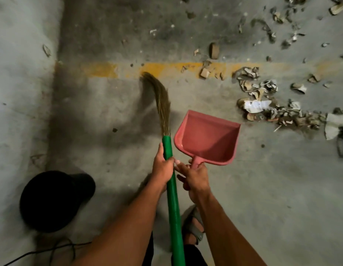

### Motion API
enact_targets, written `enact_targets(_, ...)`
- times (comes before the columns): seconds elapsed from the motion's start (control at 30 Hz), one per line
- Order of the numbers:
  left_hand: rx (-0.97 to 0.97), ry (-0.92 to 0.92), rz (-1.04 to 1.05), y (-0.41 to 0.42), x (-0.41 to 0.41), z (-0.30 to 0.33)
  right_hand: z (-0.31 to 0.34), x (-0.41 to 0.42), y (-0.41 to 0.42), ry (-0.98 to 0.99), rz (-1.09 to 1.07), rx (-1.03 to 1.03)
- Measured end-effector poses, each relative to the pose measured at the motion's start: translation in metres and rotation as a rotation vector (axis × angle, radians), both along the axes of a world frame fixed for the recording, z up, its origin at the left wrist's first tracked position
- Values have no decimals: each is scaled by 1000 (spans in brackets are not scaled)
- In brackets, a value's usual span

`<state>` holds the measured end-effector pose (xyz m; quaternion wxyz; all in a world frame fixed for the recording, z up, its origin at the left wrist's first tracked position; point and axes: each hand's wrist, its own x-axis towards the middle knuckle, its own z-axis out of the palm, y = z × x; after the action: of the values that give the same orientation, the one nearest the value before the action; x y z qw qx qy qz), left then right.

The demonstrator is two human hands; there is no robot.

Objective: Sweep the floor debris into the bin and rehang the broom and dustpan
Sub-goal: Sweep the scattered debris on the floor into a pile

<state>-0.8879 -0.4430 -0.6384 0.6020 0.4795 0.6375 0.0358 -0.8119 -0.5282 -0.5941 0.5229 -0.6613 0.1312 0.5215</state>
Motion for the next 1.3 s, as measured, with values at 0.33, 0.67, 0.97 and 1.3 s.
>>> enact_targets(0.33,-80,-164,221,53,13,-24,-18,3,54,-3,192,-13)
enact_targets(0.67,77,121,222,103,-5,-39,-22,9,57,-94,172,-88)
enact_targets(0.97,182,584,-90,162,-50,-52,-31,58,58,-210,-49,-123)
enact_targets(1.3,132,400,-594,104,83,-62,-40,110,-19,-223,-250,-121)
